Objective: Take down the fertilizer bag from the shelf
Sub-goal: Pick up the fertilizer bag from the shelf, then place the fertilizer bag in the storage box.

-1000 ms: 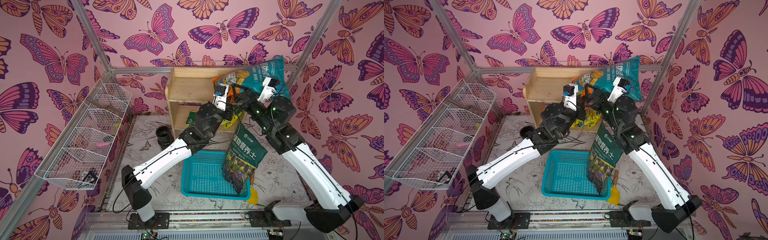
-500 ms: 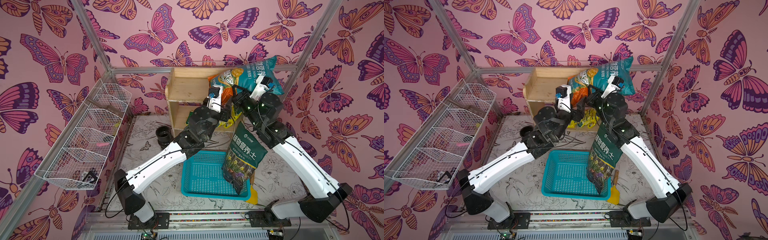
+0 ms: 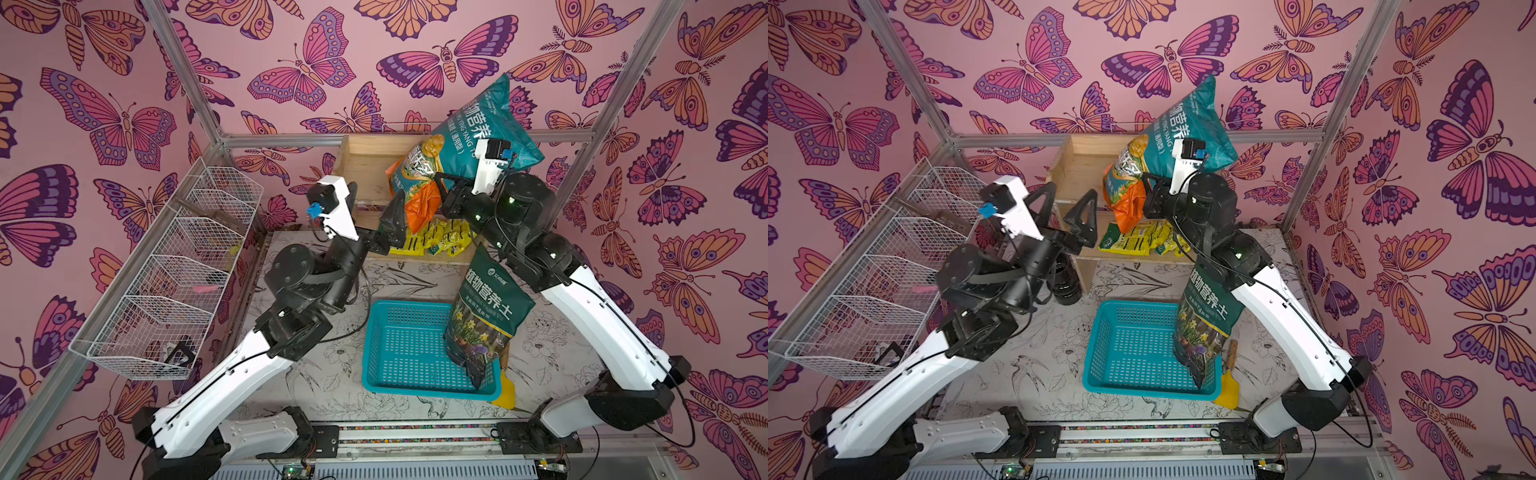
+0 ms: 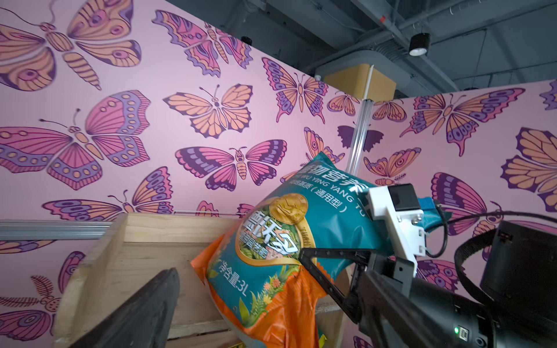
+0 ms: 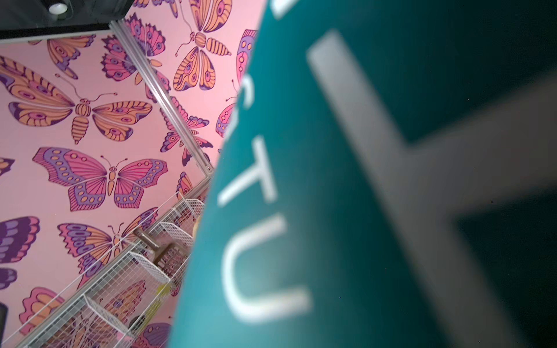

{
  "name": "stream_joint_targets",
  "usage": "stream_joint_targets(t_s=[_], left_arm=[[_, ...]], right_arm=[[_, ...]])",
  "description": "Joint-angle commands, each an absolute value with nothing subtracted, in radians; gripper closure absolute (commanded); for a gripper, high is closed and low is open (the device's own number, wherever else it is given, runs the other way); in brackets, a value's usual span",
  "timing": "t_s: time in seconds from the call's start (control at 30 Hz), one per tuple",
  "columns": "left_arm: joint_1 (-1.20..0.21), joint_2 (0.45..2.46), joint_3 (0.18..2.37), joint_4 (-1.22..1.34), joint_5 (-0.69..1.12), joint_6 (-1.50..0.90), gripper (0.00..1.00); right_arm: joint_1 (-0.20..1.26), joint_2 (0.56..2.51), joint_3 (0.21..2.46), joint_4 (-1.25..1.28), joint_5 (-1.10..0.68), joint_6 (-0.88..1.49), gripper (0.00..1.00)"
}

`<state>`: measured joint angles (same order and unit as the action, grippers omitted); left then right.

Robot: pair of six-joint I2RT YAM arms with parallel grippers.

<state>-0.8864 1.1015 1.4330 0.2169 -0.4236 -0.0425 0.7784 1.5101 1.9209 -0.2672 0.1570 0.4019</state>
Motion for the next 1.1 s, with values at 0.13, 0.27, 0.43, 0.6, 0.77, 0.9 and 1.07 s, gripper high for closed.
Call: stream_joint_targets(t_s=[0.13,0.27,0.43,0.6,0.77,0.9,1.07], left_arm=[[-0.830,0.997,1.344,0.158,-0.533,-0.078,0.01],[-0.796,0.953,1.295,0.111,-0.544,-0.125,0.01],[-0.785,0.910,1.237,0.090,-0.545,-0.169,0.01],[-0.784,0.873,1.194,0.062,-0.545,-0.197,0.01],[-0.784,0.840,1.144,0.038,-0.557,-0.228,0.01],[-0.784,0.831,1.116,0.008,-0.559,-0.260,0.01],[-0.784,0.841,1.078,-0.008,-0.550,-0.305,0.01]], right_arm=[[0.970,1.382,1.921,-0.215,0.335,0.177,1.00],[1.137,1.291,1.706,-0.145,0.574,0.061,1.00],[1.329,1.257,1.546,-0.023,0.808,-0.059,1.00],[1.473,1.290,1.484,-0.018,1.018,-0.110,1.00],[1.490,1.199,1.305,-0.016,1.142,0.057,1.00],[1.489,1.129,1.207,-0.103,1.246,0.197,1.00],[1.486,1.103,1.155,-0.351,1.290,0.507,1.00]])
